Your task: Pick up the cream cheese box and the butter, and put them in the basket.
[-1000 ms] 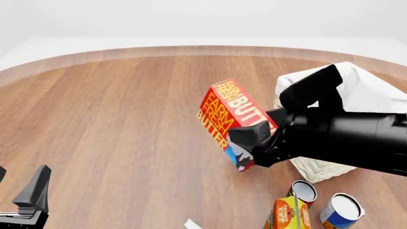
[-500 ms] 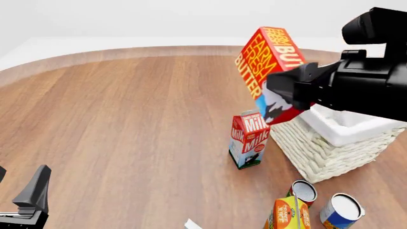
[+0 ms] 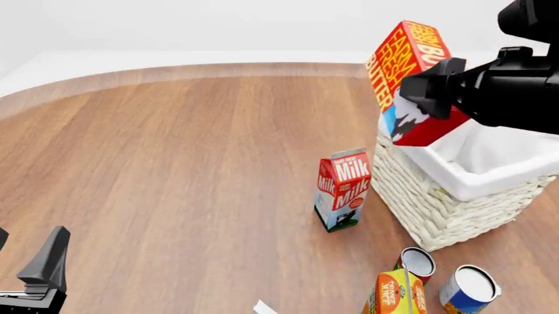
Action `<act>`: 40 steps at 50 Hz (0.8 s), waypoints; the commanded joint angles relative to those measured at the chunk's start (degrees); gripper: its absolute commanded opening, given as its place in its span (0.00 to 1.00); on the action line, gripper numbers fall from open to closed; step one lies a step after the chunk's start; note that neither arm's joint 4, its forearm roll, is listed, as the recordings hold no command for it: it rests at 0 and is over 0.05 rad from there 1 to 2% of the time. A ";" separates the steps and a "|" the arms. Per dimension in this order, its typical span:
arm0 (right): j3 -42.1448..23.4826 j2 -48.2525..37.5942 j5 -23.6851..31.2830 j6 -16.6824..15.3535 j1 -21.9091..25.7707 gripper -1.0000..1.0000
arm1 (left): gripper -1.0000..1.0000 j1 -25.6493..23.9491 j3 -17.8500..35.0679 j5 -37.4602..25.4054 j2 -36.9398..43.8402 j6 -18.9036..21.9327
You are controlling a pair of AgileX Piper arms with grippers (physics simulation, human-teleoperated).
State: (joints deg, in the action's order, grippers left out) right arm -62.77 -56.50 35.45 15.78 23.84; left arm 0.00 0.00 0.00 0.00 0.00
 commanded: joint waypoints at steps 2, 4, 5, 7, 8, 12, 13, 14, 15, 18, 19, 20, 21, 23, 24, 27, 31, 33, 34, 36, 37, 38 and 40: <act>-1.99 -0.59 -0.35 1.97 -3.79 0.00 | 1.00 0.00 0.00 0.00 0.00 0.00; -2.15 -0.73 -0.67 1.97 -4.39 0.00 | 1.00 0.00 0.00 0.00 0.00 0.00; -2.25 -1.21 -0.82 2.49 -5.45 0.00 | 1.00 0.00 0.00 0.00 0.00 0.00; -2.33 -1.29 -0.95 2.65 -6.38 0.00 | 1.00 0.00 0.00 0.00 0.00 0.00; -2.33 -1.29 -0.95 2.65 -6.38 0.00 | 1.00 0.00 0.00 0.00 0.00 0.00; -2.58 -1.46 -0.91 3.23 -7.58 0.00 | 1.00 0.00 0.00 0.00 0.00 0.00; -2.55 -1.51 -0.99 3.25 -7.69 0.00 | 1.00 0.00 0.00 0.00 0.00 0.00; -2.44 -1.56 -1.09 3.39 -7.82 0.00 | 1.00 0.00 0.00 0.00 0.00 0.00; -2.21 -1.80 -1.30 3.34 -8.42 0.00 | 1.00 0.00 0.00 0.00 0.00 0.00; -1.71 -1.99 -1.83 3.30 -9.02 0.00 | 1.00 0.00 0.00 0.00 0.00 0.00; -1.71 -2.26 -1.93 3.56 -9.40 0.00 | 1.00 0.00 0.00 0.00 0.00 0.00; -1.83 -2.23 -1.93 3.60 -9.58 0.00 | 1.00 0.00 0.00 0.00 0.00 0.00; -1.92 -2.33 -2.18 3.55 -10.57 0.00 | 1.00 0.00 0.00 0.00 0.00 0.00; -1.75 -3.12 -2.49 3.89 -11.44 0.00 | 1.00 0.00 0.00 0.00 0.00 0.00; -1.54 -3.24 -3.00 3.71 -11.42 0.00 | 1.00 0.00 0.00 0.00 0.00 0.00; -1.49 -3.78 -3.46 4.27 -12.63 0.00 | 1.00 0.00 0.00 0.00 0.00 0.00; -1.49 -3.91 -3.74 5.18 -13.30 0.00 | 1.00 0.00 0.00 0.00 0.00 0.00; -1.51 -3.98 -3.89 5.69 -13.90 0.00 | 1.00 0.00 0.00 0.00 0.00 0.00; -1.51 -3.98 -3.89 5.69 -13.90 0.00 | 1.00 0.00 0.00 0.00 0.00 0.00; -1.58 -4.16 -4.23 6.13 -14.68 0.00 | 1.00 0.00 0.00 0.00 0.00 0.00; -1.53 -4.35 -4.46 7.42 -15.14 0.00 | 1.00 0.00 0.00 0.00 0.00 0.00; -1.53 -4.35 -4.46 7.42 -15.14 0.00 | 1.00 0.00 0.00 0.00 0.00 0.00; -1.07 -4.32 -4.88 8.83 -15.00 0.00 | 1.00 0.00 0.00 0.00 0.00 0.00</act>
State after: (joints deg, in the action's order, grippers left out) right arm -63.43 -60.63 32.13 20.79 10.84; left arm 0.00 0.00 0.00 0.00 0.00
